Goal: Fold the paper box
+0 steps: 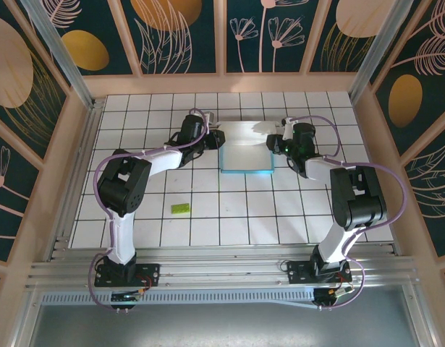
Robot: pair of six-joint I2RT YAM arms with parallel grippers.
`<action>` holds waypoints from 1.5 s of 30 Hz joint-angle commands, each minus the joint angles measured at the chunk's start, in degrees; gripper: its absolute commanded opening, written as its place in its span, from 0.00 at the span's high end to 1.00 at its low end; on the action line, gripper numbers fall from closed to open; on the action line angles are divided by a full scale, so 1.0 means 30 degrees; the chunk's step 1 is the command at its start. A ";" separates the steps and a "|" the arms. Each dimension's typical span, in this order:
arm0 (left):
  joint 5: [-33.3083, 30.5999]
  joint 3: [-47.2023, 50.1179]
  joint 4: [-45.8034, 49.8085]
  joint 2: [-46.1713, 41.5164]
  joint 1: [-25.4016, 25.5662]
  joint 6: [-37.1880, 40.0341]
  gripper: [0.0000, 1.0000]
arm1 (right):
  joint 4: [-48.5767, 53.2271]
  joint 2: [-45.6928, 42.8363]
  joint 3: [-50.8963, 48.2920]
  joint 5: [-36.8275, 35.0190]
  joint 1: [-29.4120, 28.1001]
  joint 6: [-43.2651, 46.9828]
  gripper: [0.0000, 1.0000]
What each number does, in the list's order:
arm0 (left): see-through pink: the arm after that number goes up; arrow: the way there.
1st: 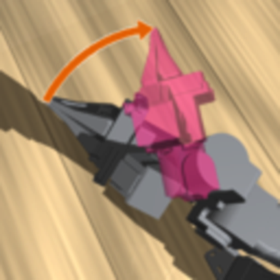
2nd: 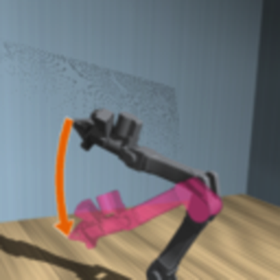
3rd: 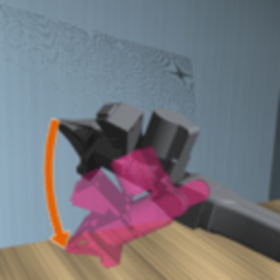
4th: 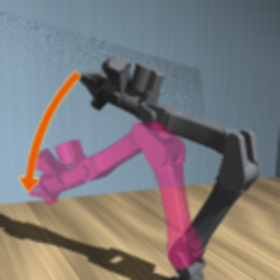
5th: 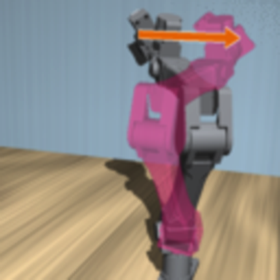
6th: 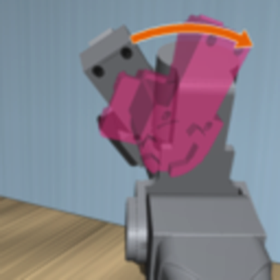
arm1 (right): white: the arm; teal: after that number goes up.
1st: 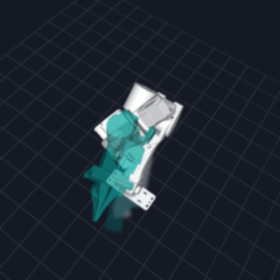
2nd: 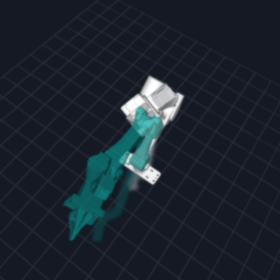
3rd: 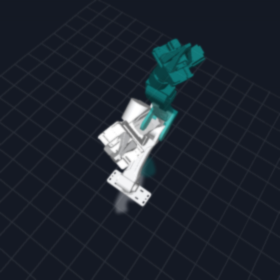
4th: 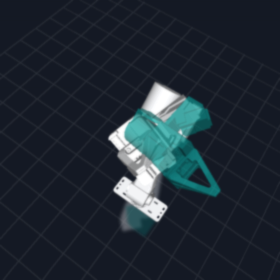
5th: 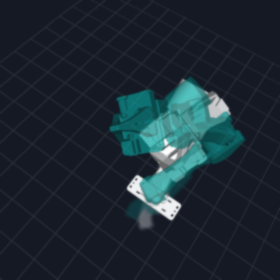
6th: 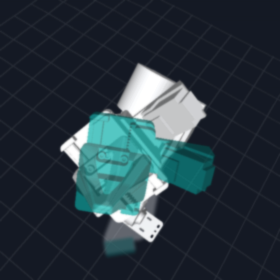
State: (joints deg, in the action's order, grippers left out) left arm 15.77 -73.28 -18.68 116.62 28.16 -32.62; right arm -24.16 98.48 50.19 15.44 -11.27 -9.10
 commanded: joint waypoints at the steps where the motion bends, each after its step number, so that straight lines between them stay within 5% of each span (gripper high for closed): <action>1: 0.0481 -0.0183 0.0113 -0.0010 0.0439 -0.0392 0.80 | -0.0354 0.0244 -0.0186 0.0141 -0.0263 0.0061 0.69; 7: -0.0983 0.0064 0.0465 -0.0573 0.0661 0.0498 0.65 | -0.0326 0.0166 -0.0267 0.0126 -0.0331 0.0091 0.69; 17: -0.4258 0.0511 0.1844 -0.1883 0.0660 0.1385 0.66 | -0.0354 0.0222 -0.0179 0.0100 -0.0344 0.0213 0.69; 28: -0.3748 0.0318 0.2594 -0.1693 0.0647 0.0565 0.76 | -0.0382 0.0207 -0.0194 0.0068 -0.0301 0.0226 0.69; 35: -0.4724 0.0851 0.3035 -0.2376 0.0661 0.0436 0.68 | -0.0441 0.0250 -0.0193 0.0068 -0.0293 0.0271 0.69; 45: -0.3794 0.0774 0.2066 -0.2262 0.0654 0.0678 0.69 | -0.0442 0.0310 -0.0120 0.0154 -0.0312 0.0307 0.69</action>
State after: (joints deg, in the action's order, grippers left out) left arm 2.96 -70.81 -11.14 110.78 29.71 -30.65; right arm -24.14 98.48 50.09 15.46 -11.79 -9.04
